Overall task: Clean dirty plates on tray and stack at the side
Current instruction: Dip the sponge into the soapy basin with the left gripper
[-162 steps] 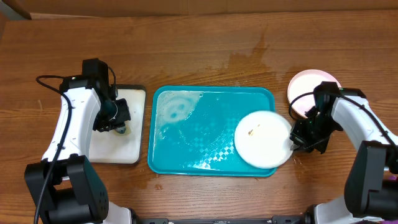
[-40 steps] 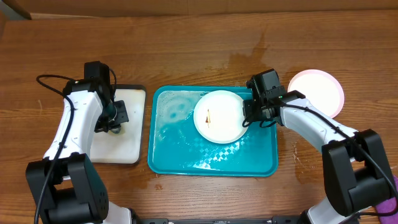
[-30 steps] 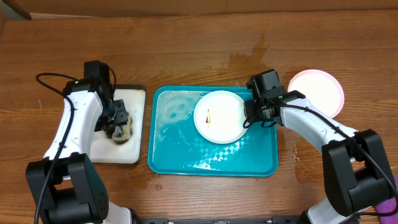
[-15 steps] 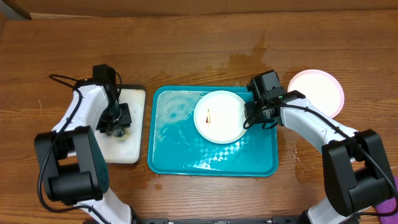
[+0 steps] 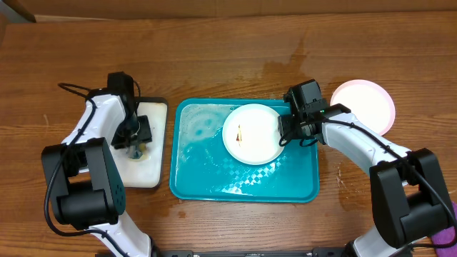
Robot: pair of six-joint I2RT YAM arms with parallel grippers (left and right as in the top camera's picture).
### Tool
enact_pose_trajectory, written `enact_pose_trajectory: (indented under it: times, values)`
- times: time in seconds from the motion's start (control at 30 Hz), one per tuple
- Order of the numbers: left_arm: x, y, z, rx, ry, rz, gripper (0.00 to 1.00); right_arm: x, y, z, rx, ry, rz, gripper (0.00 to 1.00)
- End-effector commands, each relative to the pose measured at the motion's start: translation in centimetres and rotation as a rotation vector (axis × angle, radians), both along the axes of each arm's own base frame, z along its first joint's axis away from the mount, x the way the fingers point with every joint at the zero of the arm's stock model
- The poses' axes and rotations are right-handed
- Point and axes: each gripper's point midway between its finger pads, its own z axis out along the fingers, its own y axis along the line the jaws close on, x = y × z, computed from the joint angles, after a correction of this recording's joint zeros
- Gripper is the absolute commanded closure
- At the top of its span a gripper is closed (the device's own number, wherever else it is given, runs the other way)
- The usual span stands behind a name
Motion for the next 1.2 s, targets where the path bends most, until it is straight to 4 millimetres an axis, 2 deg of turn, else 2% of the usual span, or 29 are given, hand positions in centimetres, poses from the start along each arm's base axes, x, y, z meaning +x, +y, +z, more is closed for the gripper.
enact_pose_trajectory:
  times: [0.0,0.1,0.2,0.23,0.27,0.3,0.33,0.5,0.57,0.77,0.93,1.07,1.1,1.13,1.17]
  values:
    - [1.0,0.0,-0.1,-0.017,-0.029,0.041,0.57,-0.1,0.2,-0.2,0.026,0.019,-0.071,0.46]
    - [0.8,-0.2,-0.8,-0.026,-0.025,0.043,0.59,-0.2,0.5,-0.1,0.042,0.025,-0.065,0.45]
    - [0.8,-0.2,-1.7,-0.026,-0.02,0.04,0.88,-0.2,0.5,-0.1,0.041,0.024,-0.065,0.44]
    - [0.8,-0.2,-1.7,-0.027,-0.018,0.04,0.87,-0.2,0.5,-0.1,0.041,0.024,-0.064,0.44]
    - [0.7,-0.2,-1.7,-0.027,-0.017,0.04,0.69,-0.2,0.5,-0.2,0.04,0.027,-0.064,0.44]
    - [0.7,-0.2,-1.7,-0.027,-0.014,0.039,0.46,-0.4,0.4,-0.2,0.037,0.034,-0.065,0.43]
    - [0.6,-0.2,-1.5,-0.028,-0.011,0.039,0.41,-0.7,0.3,-0.3,0.032,0.048,-0.065,0.43]
    - [-0.3,-0.3,-1.0,-0.034,0.034,0.042,0.42,-3.4,-0.6,-1.1,-0.003,0.166,-0.099,0.39]
    - [-0.7,-0.4,-1.0,-0.04,0.052,0.042,0.43,-3.9,-0.8,-1.3,0.001,0.195,-0.144,0.37]
    - [-1.0,-0.6,-1.1,-0.044,0.064,0.04,0.48,-3.5,-0.7,-1.2,0.032,0.198,-0.242,0.34]
    - [-1.0,-0.6,-1.1,-0.044,0.064,0.041,0.48,-3.5,-0.5,-1.2,0.071,0.228,-0.378,0.38]
    - [-1.0,-0.6,-1.1,-0.044,0.063,0.041,0.47,-3.9,0.9,-0.9,0.149,0.267,-0.359,0.29]
    - [-1.0,-0.5,-1.1,-0.042,0.063,0.041,0.48,-3.9,1.1,-0.8,0.158,0.267,-0.356,0.38]
    - [-1.0,-0.5,-1.1,-0.04,0.064,0.04,0.48,-3.8,1.1,-0.8,0.161,0.266,-0.355,0.43]
    - [-1.0,-0.5,-1.1,-0.04,0.063,0.041,0.48,-3.8,1.1,-0.8,0.161,0.265,-0.355,0.43]
